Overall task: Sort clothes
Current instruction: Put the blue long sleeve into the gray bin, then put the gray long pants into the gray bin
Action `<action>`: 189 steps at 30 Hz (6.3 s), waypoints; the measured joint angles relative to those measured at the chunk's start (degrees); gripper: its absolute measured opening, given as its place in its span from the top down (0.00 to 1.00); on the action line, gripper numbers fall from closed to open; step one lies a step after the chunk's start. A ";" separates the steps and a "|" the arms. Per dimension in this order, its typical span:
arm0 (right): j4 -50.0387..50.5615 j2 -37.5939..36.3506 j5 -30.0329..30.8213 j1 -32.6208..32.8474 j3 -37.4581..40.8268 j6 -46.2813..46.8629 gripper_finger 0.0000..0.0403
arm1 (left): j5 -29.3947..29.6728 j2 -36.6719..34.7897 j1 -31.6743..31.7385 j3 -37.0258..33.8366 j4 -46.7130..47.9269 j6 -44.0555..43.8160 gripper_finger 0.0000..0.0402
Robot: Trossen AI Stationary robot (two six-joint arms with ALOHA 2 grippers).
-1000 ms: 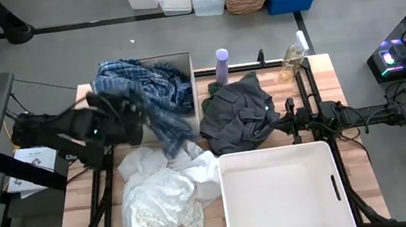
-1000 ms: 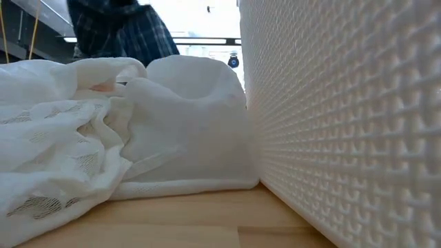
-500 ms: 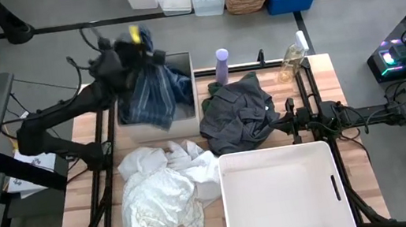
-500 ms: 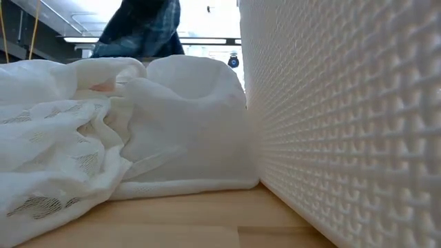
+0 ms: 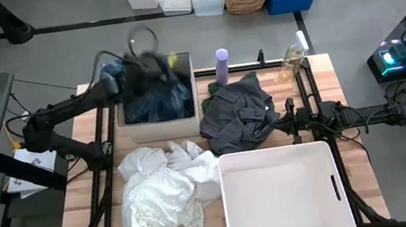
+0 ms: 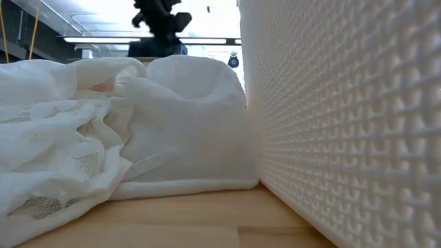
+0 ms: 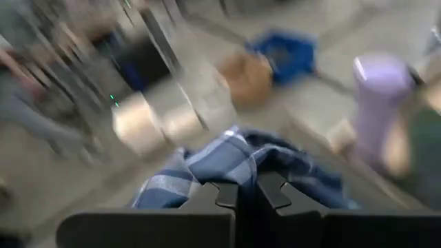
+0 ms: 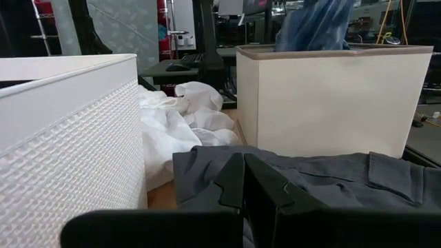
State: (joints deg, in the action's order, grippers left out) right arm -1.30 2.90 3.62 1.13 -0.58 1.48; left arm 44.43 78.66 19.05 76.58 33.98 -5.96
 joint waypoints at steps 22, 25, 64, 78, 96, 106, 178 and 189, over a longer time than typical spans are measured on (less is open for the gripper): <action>-0.02 0.02 0.00 -0.02 0.00 0.02 1.00 | -54.08 16.56 8.21 0.87 27.56 -10.09 0.76; -0.01 0.02 0.00 -0.02 0.02 0.01 1.00 | -59.00 14.21 9.09 4.16 29.17 -7.45 0.66; -0.02 0.10 0.00 -0.02 0.01 0.02 1.00 | -25.41 4.30 37.78 24.37 48.23 -4.97 0.41; -0.02 0.11 0.00 0.00 0.02 0.02 1.00 | -28.51 11.74 40.50 24.37 53.09 -2.79 0.41; -0.02 0.09 0.00 -0.02 0.00 0.01 1.00 | -30.43 16.32 39.73 24.37 53.46 0.99 0.65; -0.02 0.09 0.00 -0.01 0.01 0.00 1.00 | -30.06 10.79 39.51 26.81 50.70 1.46 0.99; 0.00 0.09 0.00 0.00 0.01 0.01 1.00 | -63.13 -19.02 10.59 1.84 31.62 4.97 0.26; 0.00 0.09 0.00 -0.02 0.00 0.00 1.00 | -63.10 -34.13 8.89 -2.64 6.30 -6.45 0.26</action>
State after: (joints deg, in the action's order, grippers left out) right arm -1.30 2.98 3.62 1.10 -0.58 1.48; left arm -18.67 44.53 27.94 73.94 40.28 -12.42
